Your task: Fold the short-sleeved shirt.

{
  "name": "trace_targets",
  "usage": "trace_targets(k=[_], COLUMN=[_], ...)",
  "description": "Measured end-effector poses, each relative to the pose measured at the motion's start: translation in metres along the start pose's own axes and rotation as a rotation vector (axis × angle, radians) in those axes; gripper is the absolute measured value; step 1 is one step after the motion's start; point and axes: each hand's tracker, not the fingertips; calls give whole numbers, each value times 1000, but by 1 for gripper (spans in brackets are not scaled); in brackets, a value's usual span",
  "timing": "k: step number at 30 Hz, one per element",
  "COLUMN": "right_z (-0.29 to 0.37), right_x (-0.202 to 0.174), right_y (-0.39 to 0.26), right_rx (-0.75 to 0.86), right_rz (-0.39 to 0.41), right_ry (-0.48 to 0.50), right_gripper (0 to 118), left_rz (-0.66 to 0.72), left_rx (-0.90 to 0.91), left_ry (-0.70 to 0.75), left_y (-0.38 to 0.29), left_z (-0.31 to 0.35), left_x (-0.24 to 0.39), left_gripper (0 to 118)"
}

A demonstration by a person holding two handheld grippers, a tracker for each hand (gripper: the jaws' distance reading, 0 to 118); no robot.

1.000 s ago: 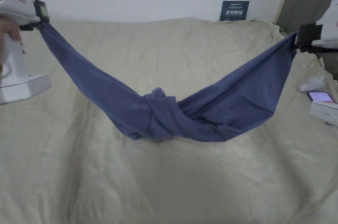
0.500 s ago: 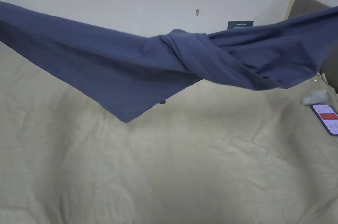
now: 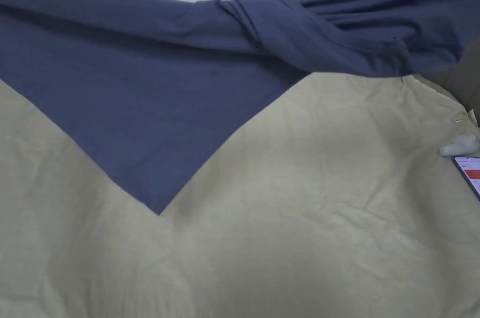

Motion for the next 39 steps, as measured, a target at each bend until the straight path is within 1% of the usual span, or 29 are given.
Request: trace_targets(k=[5,7,9,11,15,19,22,24,26,28,30,32,34,36,37,39], right_z=[-47,-75,-105,-138,-206,-264,-297,-308,-325,-340,-359,-372,-383,-393,-394,-394], right_x=[-24,-32,-42,-51,-70,-81,-87,-95,-97,-99,-97,-93,-85,-71,-66,-53], right_y=[27,38,48,57,76,88,89,79,68,44,9,-31,-72,-117,-136,-180], right_rx=[-32,-47,-59,-62,-52,-29,-9,15,12,-61,-128,-207,-295,-371,-408,-482], right_rz=[15,22,29,32,81,42,-1,-41,-43,8,66,58,13,-15,7,56], right_ry=[-38,-61,-83,-101,-153,-179,-193,-197,-198,-181,-195,-187,-172,-179,-162,-196], right_gripper=[2,2,2,2,2,2,2,2,2,2,2,2,2,2,2,2], left_rz=[22,25,20,-10,-101,-119,-133,-154,-172,-194,-224,-238,-265,-302,-311,-307], left_rx=[4,1,-4,-7,6,17,64,68,72,53,-34,-122,-197,-273,-303,-381], left_ry=[38,48,61,61,77,71,58,40,39,39,44,36,37,43,35,39], left_y=[-3,-5,-3,-7,-12,-19,-32,-48,-66,-91,-125,-162,-198,-237,-251,-279], left_z=[-30,-52,-93,-121,-190,-248,-273,-289,-302,-311,-322,-327,-330,-327,-325,-320], left_x=[35,52,63,84,124,164,192,206,215,218,214,208,199,187,180,164], left_gripper=[0,0,0,0,0,0,0,0,0,0,0,0,0,0,0,0])
